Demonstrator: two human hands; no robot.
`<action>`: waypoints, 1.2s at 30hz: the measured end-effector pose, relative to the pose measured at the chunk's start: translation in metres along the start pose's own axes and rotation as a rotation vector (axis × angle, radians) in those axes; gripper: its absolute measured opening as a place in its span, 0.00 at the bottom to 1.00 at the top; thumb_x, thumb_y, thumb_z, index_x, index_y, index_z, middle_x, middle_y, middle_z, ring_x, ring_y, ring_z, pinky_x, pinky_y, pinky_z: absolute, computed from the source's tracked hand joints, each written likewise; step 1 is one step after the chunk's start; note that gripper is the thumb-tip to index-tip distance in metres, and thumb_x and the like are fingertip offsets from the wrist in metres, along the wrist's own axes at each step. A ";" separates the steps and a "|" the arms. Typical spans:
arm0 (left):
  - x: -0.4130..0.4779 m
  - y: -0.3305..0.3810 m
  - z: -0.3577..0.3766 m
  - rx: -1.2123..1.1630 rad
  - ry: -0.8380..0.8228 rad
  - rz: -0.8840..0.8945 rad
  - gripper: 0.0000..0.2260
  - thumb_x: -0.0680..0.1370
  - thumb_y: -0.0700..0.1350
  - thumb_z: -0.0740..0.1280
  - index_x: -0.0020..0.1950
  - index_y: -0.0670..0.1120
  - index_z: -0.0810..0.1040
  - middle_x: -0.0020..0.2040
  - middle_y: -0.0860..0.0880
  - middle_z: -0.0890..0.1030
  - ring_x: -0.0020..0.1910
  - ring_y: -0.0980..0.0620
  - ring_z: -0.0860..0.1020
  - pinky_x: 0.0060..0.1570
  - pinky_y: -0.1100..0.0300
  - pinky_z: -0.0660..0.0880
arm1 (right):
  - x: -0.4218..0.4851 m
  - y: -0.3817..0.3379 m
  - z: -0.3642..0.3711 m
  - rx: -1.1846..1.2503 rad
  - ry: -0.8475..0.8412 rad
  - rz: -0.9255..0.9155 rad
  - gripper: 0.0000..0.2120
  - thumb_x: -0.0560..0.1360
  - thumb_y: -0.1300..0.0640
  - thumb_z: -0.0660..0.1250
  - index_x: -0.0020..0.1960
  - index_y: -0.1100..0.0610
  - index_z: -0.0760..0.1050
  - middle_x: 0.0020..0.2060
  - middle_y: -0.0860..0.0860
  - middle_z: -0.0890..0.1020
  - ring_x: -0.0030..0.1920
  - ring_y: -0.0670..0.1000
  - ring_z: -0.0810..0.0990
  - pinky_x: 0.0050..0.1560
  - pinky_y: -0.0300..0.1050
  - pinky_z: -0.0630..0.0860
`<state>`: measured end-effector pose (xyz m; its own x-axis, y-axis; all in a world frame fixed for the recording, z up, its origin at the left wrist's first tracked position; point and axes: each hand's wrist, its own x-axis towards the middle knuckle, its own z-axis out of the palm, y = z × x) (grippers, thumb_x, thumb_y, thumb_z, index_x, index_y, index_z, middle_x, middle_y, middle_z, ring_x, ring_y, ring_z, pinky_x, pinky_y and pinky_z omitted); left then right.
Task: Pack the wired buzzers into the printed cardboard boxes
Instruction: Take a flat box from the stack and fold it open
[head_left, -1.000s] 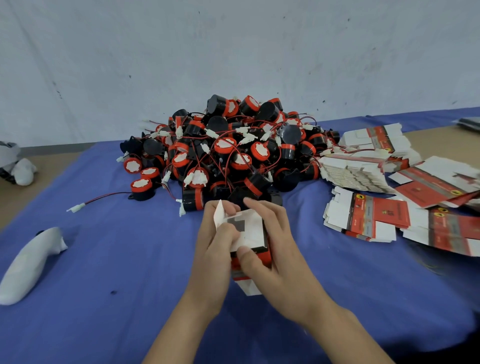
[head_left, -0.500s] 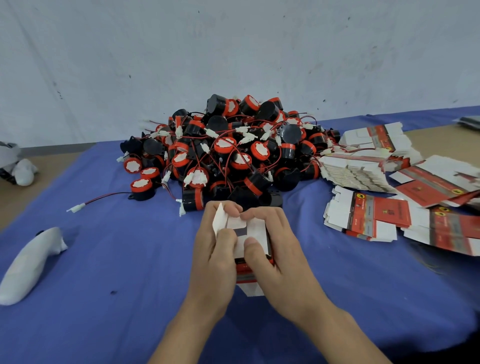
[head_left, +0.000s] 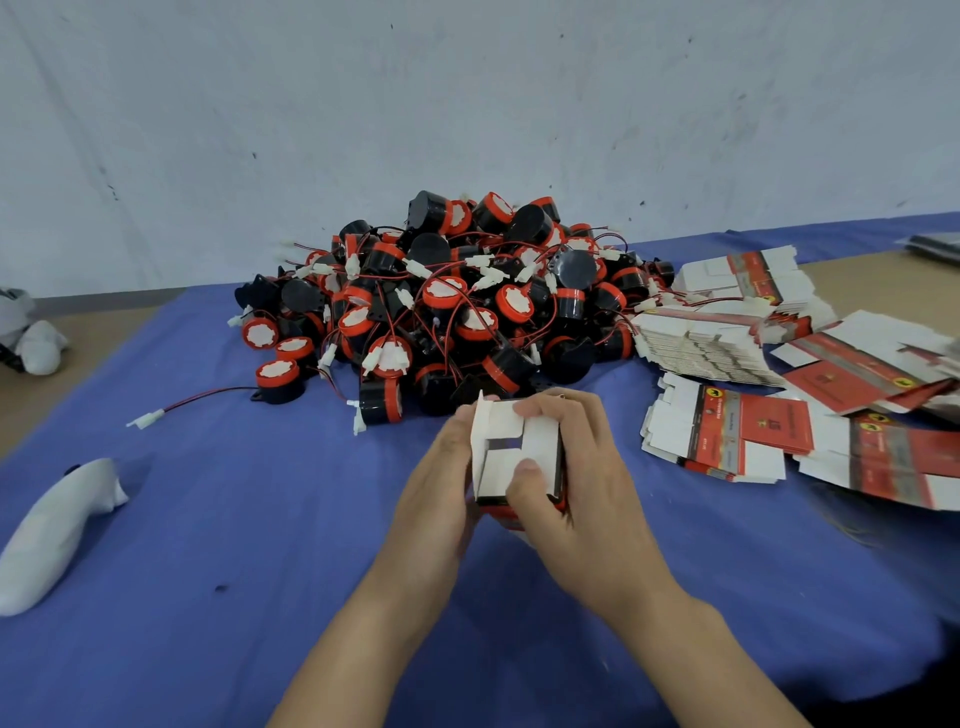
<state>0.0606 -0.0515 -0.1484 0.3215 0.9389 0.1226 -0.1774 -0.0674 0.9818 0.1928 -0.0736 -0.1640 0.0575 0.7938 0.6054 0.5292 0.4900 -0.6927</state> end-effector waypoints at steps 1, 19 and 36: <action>0.000 0.001 0.000 -0.021 -0.021 -0.027 0.20 0.80 0.66 0.59 0.58 0.57 0.84 0.57 0.47 0.85 0.57 0.50 0.83 0.51 0.58 0.80 | 0.000 0.000 -0.002 -0.028 0.003 -0.012 0.17 0.74 0.46 0.58 0.63 0.43 0.67 0.60 0.37 0.68 0.62 0.48 0.73 0.56 0.37 0.74; 0.000 -0.010 -0.007 0.156 0.022 0.034 0.14 0.78 0.54 0.66 0.62 0.52 0.77 0.49 0.54 0.86 0.46 0.56 0.85 0.41 0.68 0.78 | -0.002 0.006 -0.004 -0.248 -0.189 -0.089 0.41 0.72 0.22 0.53 0.79 0.39 0.46 0.68 0.38 0.62 0.68 0.42 0.65 0.70 0.48 0.70; 0.000 -0.013 -0.014 0.207 0.021 0.008 0.11 0.80 0.51 0.67 0.62 0.58 0.75 0.53 0.55 0.85 0.50 0.58 0.84 0.41 0.69 0.78 | -0.004 0.007 0.001 -0.374 -0.201 -0.137 0.39 0.75 0.24 0.50 0.79 0.40 0.46 0.68 0.41 0.62 0.68 0.45 0.65 0.69 0.49 0.70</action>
<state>0.0500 -0.0457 -0.1632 0.3012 0.9447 0.1296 0.0158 -0.1409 0.9899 0.1957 -0.0735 -0.1718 -0.1806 0.8032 0.5678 0.7925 0.4607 -0.3996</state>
